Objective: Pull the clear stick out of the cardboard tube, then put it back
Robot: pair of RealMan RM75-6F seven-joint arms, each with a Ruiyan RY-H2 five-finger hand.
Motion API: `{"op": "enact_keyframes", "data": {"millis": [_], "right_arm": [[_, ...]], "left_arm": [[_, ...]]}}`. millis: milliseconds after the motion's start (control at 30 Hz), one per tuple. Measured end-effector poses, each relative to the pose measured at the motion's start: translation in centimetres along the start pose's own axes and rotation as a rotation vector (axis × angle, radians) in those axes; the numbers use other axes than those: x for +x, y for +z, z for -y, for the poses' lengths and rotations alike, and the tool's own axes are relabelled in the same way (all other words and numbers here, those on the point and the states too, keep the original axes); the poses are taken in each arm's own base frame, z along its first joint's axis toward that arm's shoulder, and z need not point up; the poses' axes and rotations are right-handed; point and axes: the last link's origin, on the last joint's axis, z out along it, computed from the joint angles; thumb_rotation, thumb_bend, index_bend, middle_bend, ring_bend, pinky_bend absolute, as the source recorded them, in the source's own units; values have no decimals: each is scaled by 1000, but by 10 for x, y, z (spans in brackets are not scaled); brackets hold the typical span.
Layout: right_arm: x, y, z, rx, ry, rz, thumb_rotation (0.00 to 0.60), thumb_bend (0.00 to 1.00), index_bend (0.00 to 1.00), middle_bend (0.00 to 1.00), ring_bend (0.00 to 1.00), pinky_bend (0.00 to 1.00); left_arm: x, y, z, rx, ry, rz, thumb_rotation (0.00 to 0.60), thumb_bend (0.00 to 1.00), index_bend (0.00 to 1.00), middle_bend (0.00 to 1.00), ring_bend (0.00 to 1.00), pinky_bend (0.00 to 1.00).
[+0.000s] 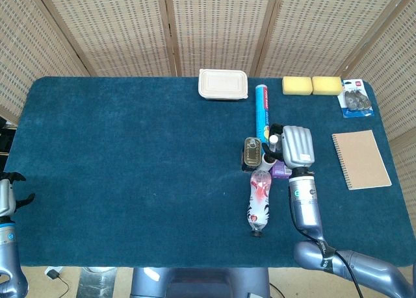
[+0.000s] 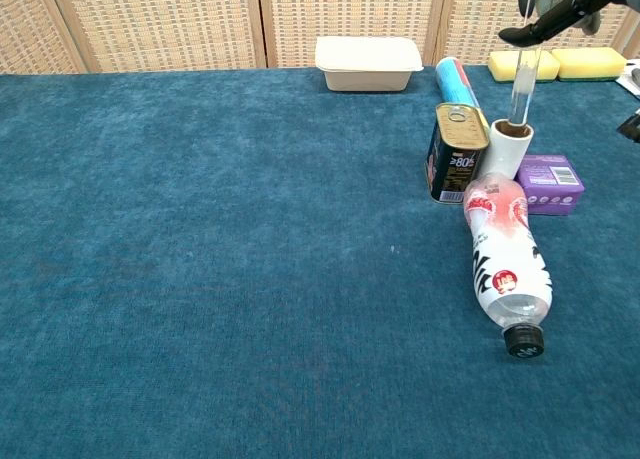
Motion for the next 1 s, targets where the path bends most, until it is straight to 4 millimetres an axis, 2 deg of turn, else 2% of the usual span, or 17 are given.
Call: {"op": "enact_keyframes", "data": {"millis": [533, 767, 1000], "right_arm": [[25, -3, 12, 15, -26, -1, 600, 361, 687, 795, 831, 742], [30, 0, 13, 9, -38, -6, 600, 361, 688, 796, 833, 744], [31, 7, 8, -5, -51, -23, 600, 398, 717, 833, 883, 807]], "left_arm": [[0, 0, 0, 0, -1, 1, 600, 153, 453, 420, 234, 316], [0, 0, 0, 0, -1, 1, 600, 153, 453, 419, 235, 316], [0, 0, 0, 0, -2, 1, 600, 152, 453, 419, 234, 316]]}}
